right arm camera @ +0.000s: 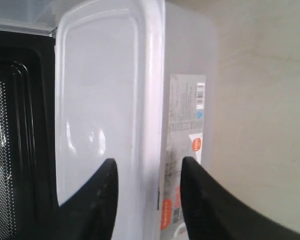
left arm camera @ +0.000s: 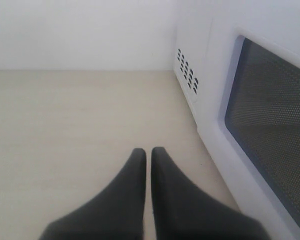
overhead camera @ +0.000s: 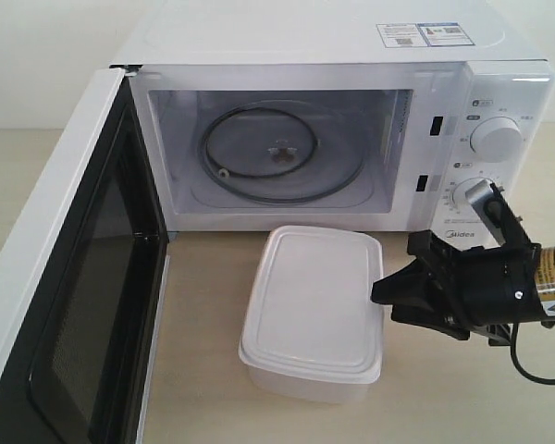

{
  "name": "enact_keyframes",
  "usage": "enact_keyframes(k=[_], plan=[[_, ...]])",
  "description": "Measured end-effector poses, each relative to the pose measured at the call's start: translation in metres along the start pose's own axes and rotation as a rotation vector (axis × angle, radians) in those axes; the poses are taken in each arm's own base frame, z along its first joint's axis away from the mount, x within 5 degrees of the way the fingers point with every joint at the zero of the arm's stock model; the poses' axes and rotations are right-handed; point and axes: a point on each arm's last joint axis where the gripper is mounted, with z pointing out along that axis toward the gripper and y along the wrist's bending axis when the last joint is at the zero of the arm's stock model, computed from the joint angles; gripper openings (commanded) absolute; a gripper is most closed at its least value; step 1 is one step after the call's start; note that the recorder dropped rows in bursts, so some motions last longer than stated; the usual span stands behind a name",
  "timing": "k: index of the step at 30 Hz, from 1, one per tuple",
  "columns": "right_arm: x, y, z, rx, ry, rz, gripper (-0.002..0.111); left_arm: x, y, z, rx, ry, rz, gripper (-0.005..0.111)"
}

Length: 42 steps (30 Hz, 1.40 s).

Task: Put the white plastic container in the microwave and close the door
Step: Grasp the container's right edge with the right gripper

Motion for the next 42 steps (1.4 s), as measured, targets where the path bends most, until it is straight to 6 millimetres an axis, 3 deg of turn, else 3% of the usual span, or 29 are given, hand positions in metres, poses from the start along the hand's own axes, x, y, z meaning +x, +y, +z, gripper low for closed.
enact_keyframes(k=[23,25,30,32,35,40,42], plan=[[0.0043,0.0052,0.0064,0.003,0.013,-0.009,0.039,0.0000,0.0000,0.0000,0.000,0.000,0.000,0.004],[0.0043,0.0052,0.0064,0.003,0.013,-0.009,0.034,0.0000,0.0000,0.0000,0.000,0.000,0.000,0.004],[0.0043,0.0052,0.0064,0.003,0.013,-0.001,0.010,0.0000,0.0000,0.0000,0.000,0.000,0.000,0.004],[0.0044,0.0048,0.0064,0.007,0.015,-0.005,0.008,0.0000,0.0000,0.0000,0.000,0.000,0.000,0.004],[0.0044,0.0046,0.0064,0.010,0.014,-0.003,0.013,0.0000,0.0000,0.0000,0.000,0.000,0.000,0.004],[0.0042,0.0040,0.0064,0.016,0.012,-0.003,0.038,0.0000,0.0000,0.0000,0.000,0.000,0.000,0.004],[0.0042,0.0040,0.0064,0.016,0.012,-0.003,0.040,0.0000,0.0000,0.0000,0.000,0.000,0.000,0.004]])
